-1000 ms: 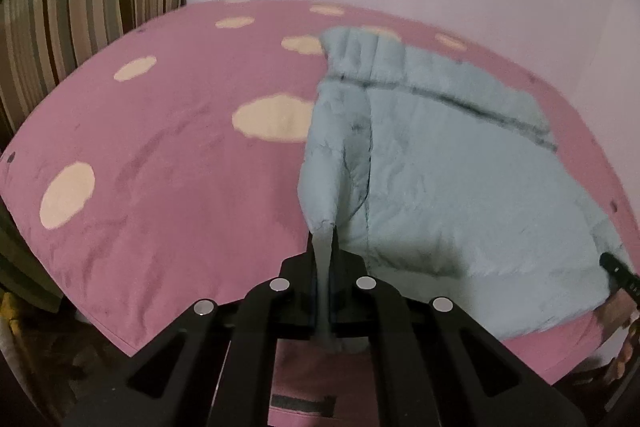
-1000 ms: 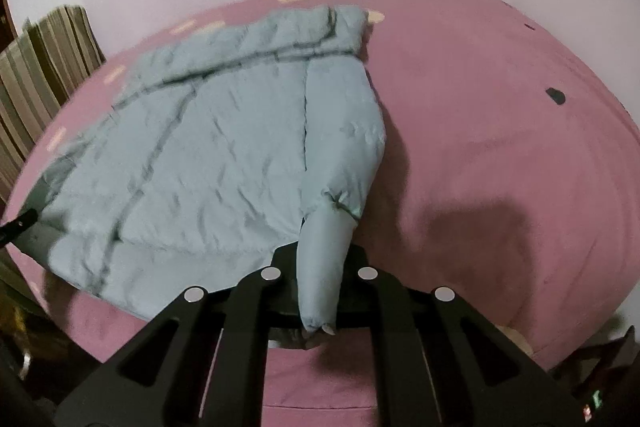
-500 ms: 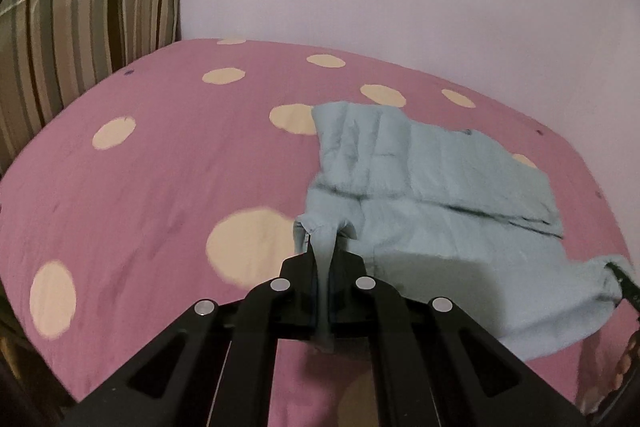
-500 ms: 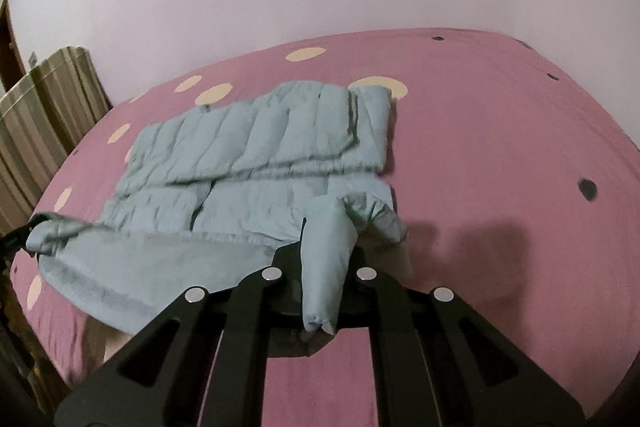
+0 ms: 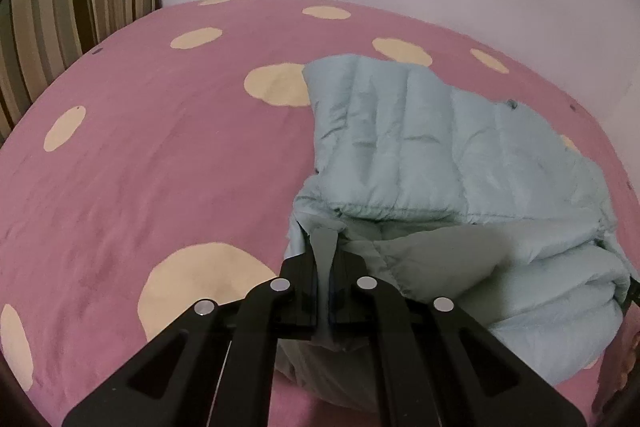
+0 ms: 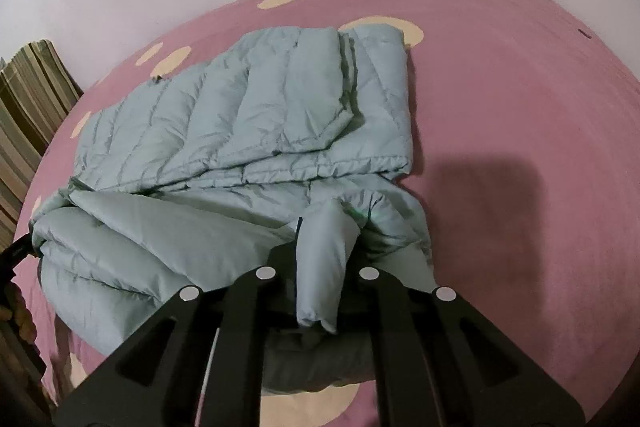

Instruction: Fold large clothes

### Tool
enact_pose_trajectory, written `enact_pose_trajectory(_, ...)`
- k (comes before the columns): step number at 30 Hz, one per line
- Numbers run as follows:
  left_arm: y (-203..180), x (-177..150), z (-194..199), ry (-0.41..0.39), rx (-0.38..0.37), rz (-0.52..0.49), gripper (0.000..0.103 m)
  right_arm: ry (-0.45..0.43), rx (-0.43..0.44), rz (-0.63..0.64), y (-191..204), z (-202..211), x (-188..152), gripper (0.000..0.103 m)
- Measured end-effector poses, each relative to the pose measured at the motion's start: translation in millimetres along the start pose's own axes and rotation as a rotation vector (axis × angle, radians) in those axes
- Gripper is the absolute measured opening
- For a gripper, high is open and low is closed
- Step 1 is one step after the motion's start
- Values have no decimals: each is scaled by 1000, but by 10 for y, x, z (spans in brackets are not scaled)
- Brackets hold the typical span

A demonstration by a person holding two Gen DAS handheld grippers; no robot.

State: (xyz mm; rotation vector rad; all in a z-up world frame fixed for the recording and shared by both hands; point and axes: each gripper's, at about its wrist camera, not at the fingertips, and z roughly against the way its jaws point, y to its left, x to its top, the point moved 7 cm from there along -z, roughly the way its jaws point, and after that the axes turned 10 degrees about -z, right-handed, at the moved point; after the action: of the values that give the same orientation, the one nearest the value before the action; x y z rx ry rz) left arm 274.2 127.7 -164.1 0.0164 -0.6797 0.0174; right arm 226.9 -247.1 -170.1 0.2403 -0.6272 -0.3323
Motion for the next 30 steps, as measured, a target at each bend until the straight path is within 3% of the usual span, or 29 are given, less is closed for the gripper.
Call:
enact_pose_trajectory(2, 39, 21, 82, -14, -33, 28, 6, -18, 15, -2, -4, 106, 16, 24)
enact_pose_trajectory(3, 57, 37, 120, -20, -48, 42, 8, -33, 23, -6, -10, 183, 31, 37)
enact_pose_trajectory(4, 94, 50, 196, -32, -68, 63, 13, -53, 31, -8, -17, 270, 44, 47)
enact_pose_trajectory(5, 120, 59, 257, -43, -75, 77, 17, -71, 34, -9, -20, 344, 59, 50)
enact_pose_trajectory(7, 217, 92, 429, -88, -56, 96, 53, -113, 45, -3, -32, 535, 94, 54)
enact_pose_trajectory(9, 334, 113, 628, -154, -30, 109, 62, -125, 52, -1, -50, 636, 117, 57)
enact_pose_trajectory(13, 461, 32, 763, -182, -48, 84, 63, -121, 55, 42, -114, 732, 47, 58)
enact_pose_trajectory(19, 446, -111, 537, -111, -98, 25, 67, -85, 67, 67, -141, 594, 19, 59)
enact_pose_trajectory(26, 261, 59, 198, -74, -166, -26, 67, -84, 69, 116, -19, 351, 257, 65)
enact_pose_trajectory(30, 110, 135, 20, -42, -150, -97, 67, -67, 66, 139, 37, 138, 378, 65)
